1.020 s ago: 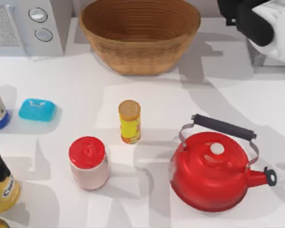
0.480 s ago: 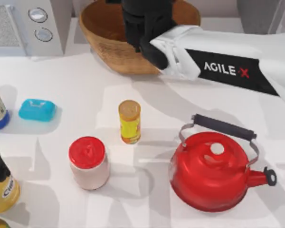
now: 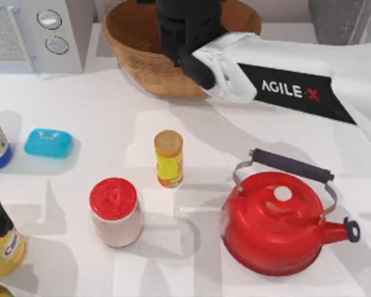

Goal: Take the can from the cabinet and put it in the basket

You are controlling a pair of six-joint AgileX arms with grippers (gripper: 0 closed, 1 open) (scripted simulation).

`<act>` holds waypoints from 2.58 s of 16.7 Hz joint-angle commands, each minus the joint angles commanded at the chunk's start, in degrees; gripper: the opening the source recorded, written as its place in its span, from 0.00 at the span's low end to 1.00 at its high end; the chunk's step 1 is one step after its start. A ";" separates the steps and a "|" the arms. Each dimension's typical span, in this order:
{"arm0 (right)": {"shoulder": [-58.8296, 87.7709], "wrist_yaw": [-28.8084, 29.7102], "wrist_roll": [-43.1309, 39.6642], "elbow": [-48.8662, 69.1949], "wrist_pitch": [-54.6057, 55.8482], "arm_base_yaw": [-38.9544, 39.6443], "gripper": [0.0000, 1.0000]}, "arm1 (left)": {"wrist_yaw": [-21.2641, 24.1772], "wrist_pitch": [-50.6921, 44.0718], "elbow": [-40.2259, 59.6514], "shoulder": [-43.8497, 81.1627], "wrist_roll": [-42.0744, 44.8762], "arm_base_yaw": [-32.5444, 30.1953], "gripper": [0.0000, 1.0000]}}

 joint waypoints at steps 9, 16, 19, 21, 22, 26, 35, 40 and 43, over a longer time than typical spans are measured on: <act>3.56 -0.96 -0.16 5.09 -0.95 -1.03 0.08 | 0.00 0.00 0.00 0.00 0.00 0.00 1.00; 3.56 -0.96 -0.16 5.09 -0.95 -1.03 0.60 | 0.00 0.00 0.00 0.00 0.00 0.00 1.00; 3.56 -0.96 -0.16 5.09 -0.95 -1.03 0.83 | 0.00 0.00 0.00 0.00 0.00 0.00 1.00; 3.56 -0.96 -0.16 5.09 -0.95 -1.03 0.98 | 0.00 0.00 0.00 0.00 0.00 0.00 1.00; 3.56 -0.96 -0.16 5.09 -0.95 -1.03 1.00 | 0.00 0.00 0.00 0.00 0.00 0.00 1.00; 3.56 -0.96 -0.16 5.09 -0.95 -1.03 1.00 | 0.00 0.00 0.00 0.00 0.00 0.00 1.00; 3.56 -0.96 -0.16 5.09 -0.95 -1.03 1.00 | 0.00 0.00 0.00 0.00 0.00 0.00 1.00; 3.56 -0.96 -0.16 5.09 -0.95 -1.03 1.00 | 0.00 0.00 0.00 0.00 0.00 0.00 1.00; 3.56 -0.96 -0.16 5.09 -0.95 -1.03 1.00 | 0.00 0.00 0.00 0.00 0.00 0.00 1.00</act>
